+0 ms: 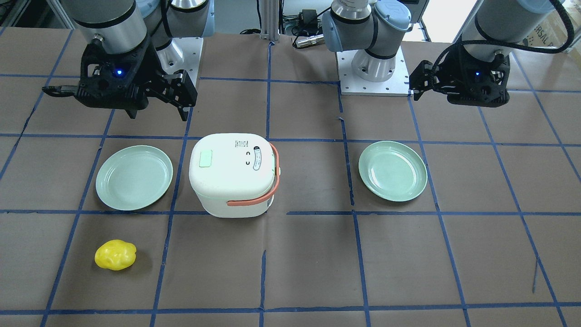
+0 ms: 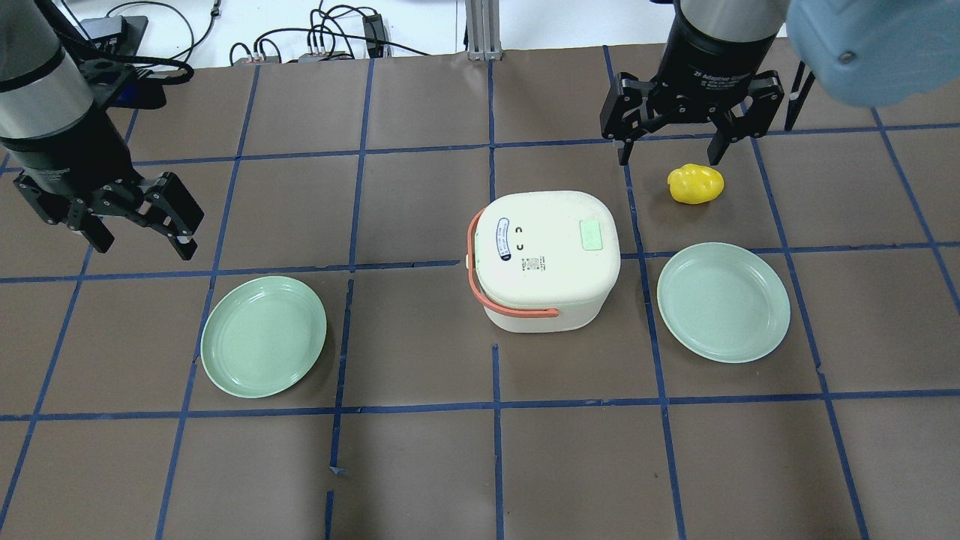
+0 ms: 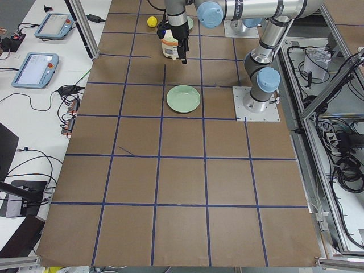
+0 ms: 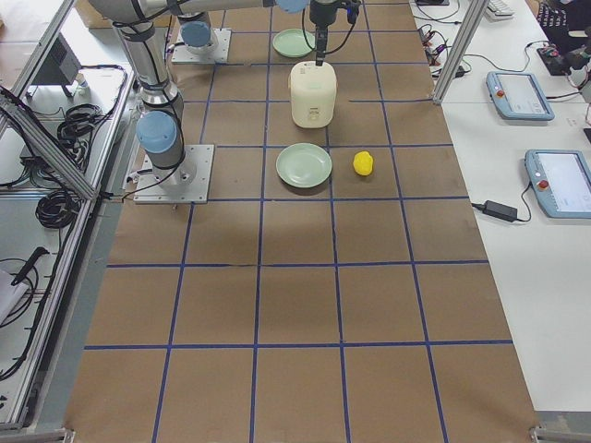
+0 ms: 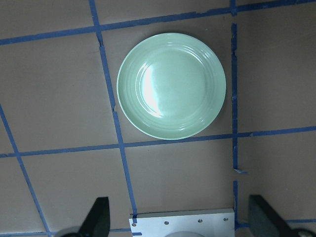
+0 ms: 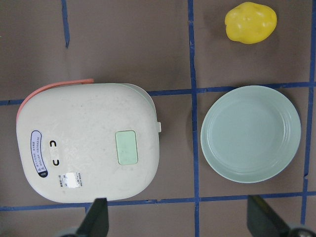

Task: Press rice cooker button
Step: 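Move the right gripper toward the rice cooker's green button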

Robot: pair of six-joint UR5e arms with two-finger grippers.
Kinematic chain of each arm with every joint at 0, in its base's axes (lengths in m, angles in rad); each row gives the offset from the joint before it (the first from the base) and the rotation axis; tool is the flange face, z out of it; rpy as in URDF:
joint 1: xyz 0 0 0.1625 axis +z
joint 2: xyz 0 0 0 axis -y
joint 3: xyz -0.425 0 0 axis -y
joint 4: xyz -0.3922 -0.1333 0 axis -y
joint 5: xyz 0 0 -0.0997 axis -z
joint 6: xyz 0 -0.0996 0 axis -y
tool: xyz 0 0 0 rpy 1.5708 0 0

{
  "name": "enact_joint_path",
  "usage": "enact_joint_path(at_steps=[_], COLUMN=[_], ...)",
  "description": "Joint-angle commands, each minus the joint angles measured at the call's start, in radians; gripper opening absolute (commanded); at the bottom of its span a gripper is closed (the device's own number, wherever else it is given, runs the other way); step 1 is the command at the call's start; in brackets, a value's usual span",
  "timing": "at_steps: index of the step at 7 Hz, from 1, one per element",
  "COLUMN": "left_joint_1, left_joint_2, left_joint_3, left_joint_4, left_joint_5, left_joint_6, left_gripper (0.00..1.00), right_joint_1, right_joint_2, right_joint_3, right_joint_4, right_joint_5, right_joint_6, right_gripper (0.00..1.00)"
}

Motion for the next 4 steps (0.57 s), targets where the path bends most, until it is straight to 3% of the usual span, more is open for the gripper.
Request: enact_joint_path(at_steps=[1, 2, 4], left_joint_1=[0.000, 0.000, 0.000], left_joint_2=[0.000, 0.000, 0.000], left_joint_3=[0.000, 0.000, 0.000], left_joint_4=[0.000, 0.000, 0.000], left_joint_5=[0.000, 0.000, 0.000], left_joint_6=[0.000, 0.000, 0.000], left_gripper=[1.00, 1.00, 1.00], right_joint_1=[0.003, 0.006, 0.008], right_joint_2=[0.002, 0.005, 0.020], right_joint_3=[0.026, 0.029, 0.040], right_joint_4=[-0.041, -0.025, -0.025], right_joint_5=[0.054, 0.088, 0.091], right_joint_6=[0.009, 0.000, 0.004], right_gripper=[0.53, 0.25, 0.10])
